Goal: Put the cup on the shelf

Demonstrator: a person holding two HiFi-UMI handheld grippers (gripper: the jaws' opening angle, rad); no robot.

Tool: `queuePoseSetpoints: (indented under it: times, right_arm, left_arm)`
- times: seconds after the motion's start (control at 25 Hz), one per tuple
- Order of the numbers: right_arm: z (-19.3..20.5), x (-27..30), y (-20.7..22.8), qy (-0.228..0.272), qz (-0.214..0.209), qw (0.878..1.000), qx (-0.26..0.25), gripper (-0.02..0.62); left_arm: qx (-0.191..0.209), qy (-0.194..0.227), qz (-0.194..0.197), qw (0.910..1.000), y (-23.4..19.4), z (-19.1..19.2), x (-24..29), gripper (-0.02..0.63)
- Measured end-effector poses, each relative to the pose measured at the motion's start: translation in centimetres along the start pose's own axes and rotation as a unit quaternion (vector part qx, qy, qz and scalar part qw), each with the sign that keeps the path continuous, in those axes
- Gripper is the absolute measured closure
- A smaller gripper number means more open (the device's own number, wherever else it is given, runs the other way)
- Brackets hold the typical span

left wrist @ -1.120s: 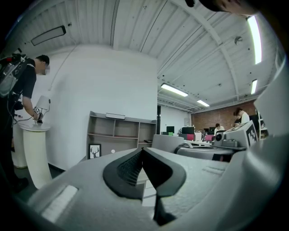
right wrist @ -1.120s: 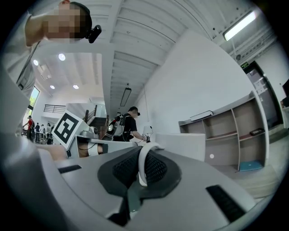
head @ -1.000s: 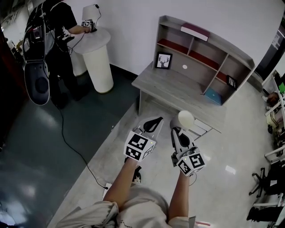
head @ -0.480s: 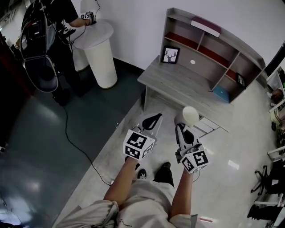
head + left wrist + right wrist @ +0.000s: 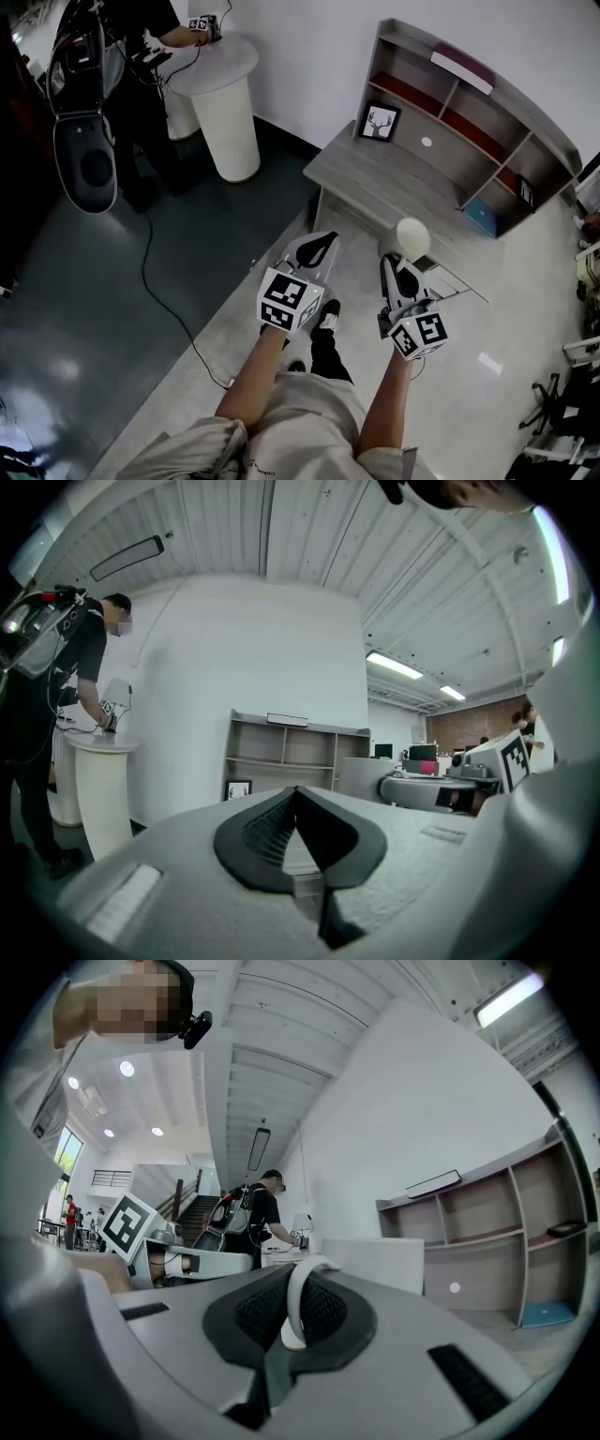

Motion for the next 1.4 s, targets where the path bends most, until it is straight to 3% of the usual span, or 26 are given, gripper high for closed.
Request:
queuePoseSetpoints:
  times: [0.24, 0.64, 1.04, 1.24, 1.4]
  right_arm:
    - [-0.9, 4.1, 2.4, 0.002, -0.012, 1.000, -0.010, 0.580]
    - [-3.9, 10.0, 8.9, 0.008, -0.006, 0.999, -0.033, 0.580]
    - [-6.6, 16.8, 15.1, 0.019, -0.015, 0.999, -0.041, 0.580]
    - [-7.8, 20.1, 18.5, 0.023, -0.020, 0.999, -0.037, 0.580]
    - [-8.7, 22.2, 21.0, 0.028, -0.021, 0.999, -0.032, 0.580]
  left_arm:
    - [-0.007, 0.005, -0.013, 0.9999, -3.9, -0.2, 2.9, 0.595]
    - [0.001, -0.004, 0.004, 1.0000, -7.2, -0.3, 11.4, 0.595]
    - [0.021, -0.004, 0.022, 0.9995, -10.8, -1.5, 19.6, 0.597]
    - [0.064, -0.039, 0.013, 0.9971, -12.5, -1.2, 23.3, 0.595]
    - [0.054, -0.032, 0.008, 0.9980, -14.0, -1.7, 25.9, 0.595]
Point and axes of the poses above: the fingertips, and each gripper's own axes: x forward along the fingers, y to its right, z out of its underside, the point moved 5 cm from there along -x, backward along the fingers, and after that the axes turned 10 degrees about x, right-handed, at the moved point
